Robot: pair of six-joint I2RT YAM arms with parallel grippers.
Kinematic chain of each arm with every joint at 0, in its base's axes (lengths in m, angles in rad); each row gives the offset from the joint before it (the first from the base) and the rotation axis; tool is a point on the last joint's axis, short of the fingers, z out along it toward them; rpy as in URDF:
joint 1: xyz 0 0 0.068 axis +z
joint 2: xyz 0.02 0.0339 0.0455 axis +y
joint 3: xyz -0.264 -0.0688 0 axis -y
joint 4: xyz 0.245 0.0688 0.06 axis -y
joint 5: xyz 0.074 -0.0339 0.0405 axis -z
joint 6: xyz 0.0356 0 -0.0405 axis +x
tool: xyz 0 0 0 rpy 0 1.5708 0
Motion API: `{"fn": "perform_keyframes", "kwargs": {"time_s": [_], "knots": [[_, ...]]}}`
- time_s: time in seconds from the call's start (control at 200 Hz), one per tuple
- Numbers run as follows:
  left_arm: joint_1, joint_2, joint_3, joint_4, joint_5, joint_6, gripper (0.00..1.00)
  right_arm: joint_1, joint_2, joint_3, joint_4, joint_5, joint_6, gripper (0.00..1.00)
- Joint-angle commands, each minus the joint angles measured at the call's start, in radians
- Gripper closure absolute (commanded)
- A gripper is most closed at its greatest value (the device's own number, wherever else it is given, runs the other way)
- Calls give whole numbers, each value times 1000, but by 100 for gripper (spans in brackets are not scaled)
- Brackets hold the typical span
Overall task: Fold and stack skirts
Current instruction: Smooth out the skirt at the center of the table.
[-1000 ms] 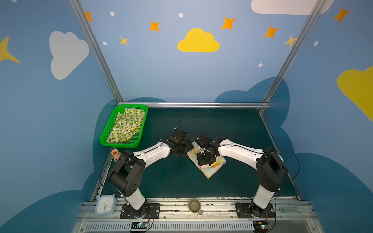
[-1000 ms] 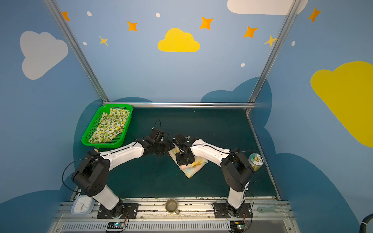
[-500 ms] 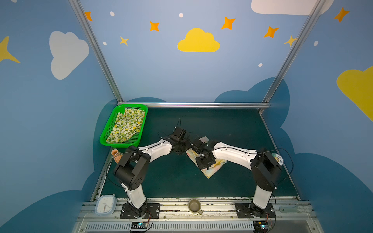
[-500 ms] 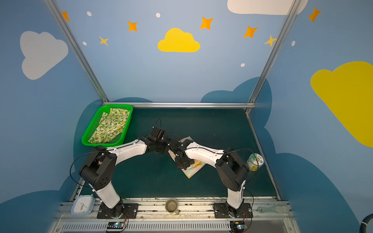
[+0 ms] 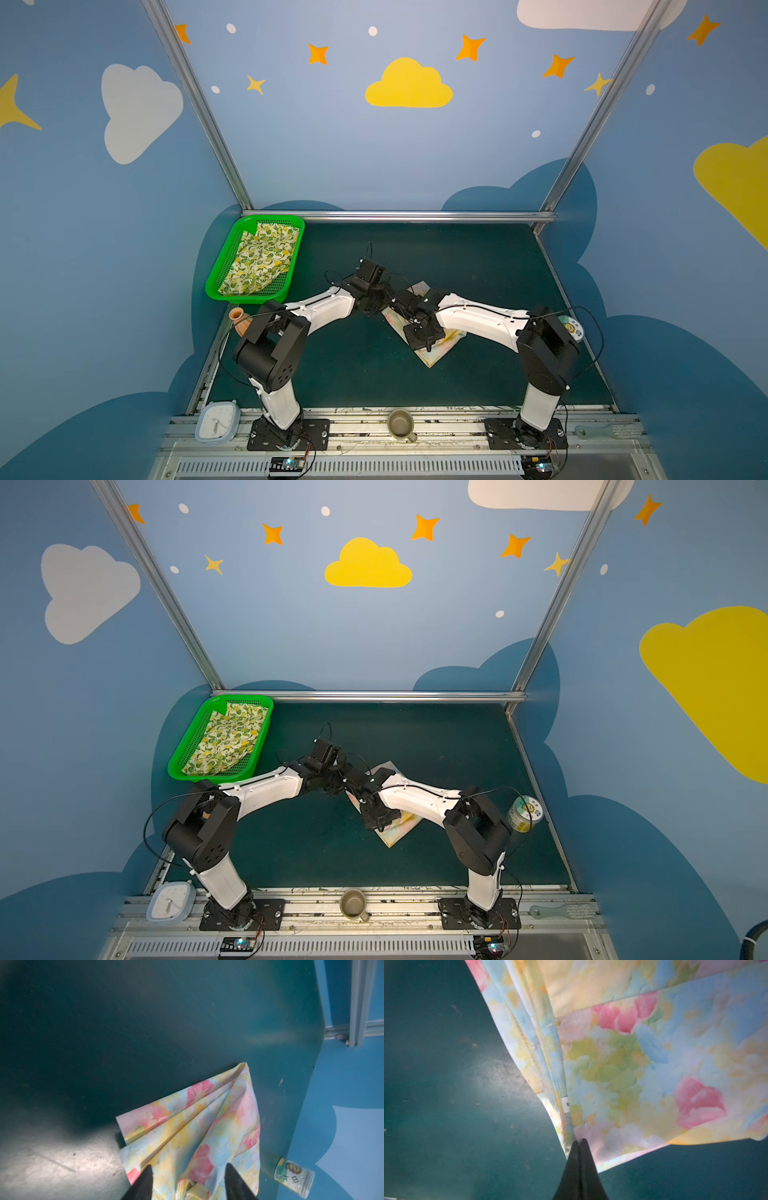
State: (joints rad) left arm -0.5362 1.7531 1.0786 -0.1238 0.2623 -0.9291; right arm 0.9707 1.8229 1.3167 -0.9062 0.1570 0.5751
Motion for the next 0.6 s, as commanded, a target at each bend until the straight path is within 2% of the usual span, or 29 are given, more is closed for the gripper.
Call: {"fn": "perform_keyframes", "kwargs": {"time_s": [0.0, 0.075, 0.2, 0.596], "knots": [[-5, 20, -6, 19, 8, -8, 53, 6, -37, -7, -28, 9, 19, 100], [-10, 27, -8, 24, 12, -11, 59, 6, -43, -13, -27, 2, 25, 100], [-16, 38, -24, 28, 15, -19, 64, 5, -59, -27, -19, -7, 32, 100], [-16, 42, -39, -6, -1, 1, 67, 0, -90, -83, 4, -55, 46, 100]]}}
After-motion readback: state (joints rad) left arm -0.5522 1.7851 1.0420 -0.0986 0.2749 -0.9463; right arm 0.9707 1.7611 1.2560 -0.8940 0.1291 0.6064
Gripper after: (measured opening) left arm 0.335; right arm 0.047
